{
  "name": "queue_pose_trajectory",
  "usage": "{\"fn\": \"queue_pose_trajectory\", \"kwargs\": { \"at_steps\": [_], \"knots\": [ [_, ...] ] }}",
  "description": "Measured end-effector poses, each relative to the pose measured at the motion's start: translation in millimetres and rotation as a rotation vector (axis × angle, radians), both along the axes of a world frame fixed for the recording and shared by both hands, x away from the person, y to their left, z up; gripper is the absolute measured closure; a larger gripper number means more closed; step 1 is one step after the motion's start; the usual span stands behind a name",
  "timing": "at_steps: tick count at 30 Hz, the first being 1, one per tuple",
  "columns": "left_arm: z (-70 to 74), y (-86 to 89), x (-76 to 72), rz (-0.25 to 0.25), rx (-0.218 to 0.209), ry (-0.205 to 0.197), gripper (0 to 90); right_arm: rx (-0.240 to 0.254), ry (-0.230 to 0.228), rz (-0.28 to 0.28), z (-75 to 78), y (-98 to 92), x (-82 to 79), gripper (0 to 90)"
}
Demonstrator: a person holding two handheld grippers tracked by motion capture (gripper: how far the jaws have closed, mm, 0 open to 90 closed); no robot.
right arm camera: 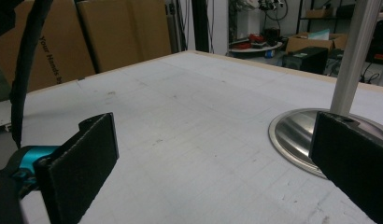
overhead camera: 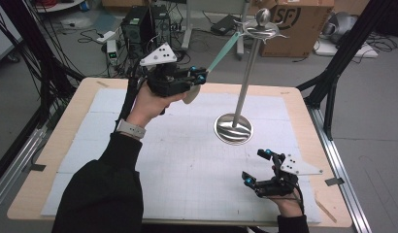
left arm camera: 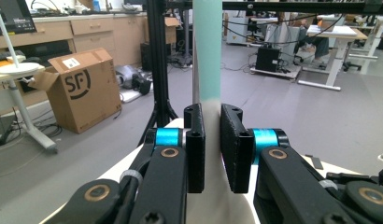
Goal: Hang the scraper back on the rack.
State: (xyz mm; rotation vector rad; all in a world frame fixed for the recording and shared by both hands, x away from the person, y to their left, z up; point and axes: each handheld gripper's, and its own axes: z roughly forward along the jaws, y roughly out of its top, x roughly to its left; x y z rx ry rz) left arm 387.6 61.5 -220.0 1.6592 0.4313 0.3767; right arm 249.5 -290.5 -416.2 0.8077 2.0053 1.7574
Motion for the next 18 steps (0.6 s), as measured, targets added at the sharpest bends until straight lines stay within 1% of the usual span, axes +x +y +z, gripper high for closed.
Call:
{"fn": "queue_pose_trajectory", "kwargs": {
  "at_steps": [1, 3, 6, 9, 12, 18],
  "knots": [
    [-0.2, -0.6, -0.3, -0.001, -0.004, -0.001, 80.6, 0.001, 0.000, 0.000, 0.0, 0.1, 0.0, 0.2],
    [-0.2, -0.8, -0.2, 0.001, 0.001, -0.010, 80.6, 0.001, 0.000, 0.000, 0.0, 0.0, 0.0, 0.2],
    [-1.8, -2.2, 1.4, 0.007, -0.001, -0.004, 80.5, 0.001, -0.001, 0.004, 0.0, -0.4, 0.0, 0.2],
    [-3.2, -3.0, 3.2, 0.006, 0.004, -0.002, 80.5, 0.004, 0.000, 0.000, 0.5, -1.1, -0.4, 0.2],
    [-4.9, -4.9, 4.5, 0.005, -0.003, 0.005, 80.5, 0.004, -0.005, 0.000, 0.5, -1.8, -0.2, 0.2],
    [-9.5, -8.9, 8.9, 0.002, -0.001, 0.011, 80.4, 0.006, 0.000, 0.002, 0.4, -1.3, -0.2, 0.2]
  ]
}}
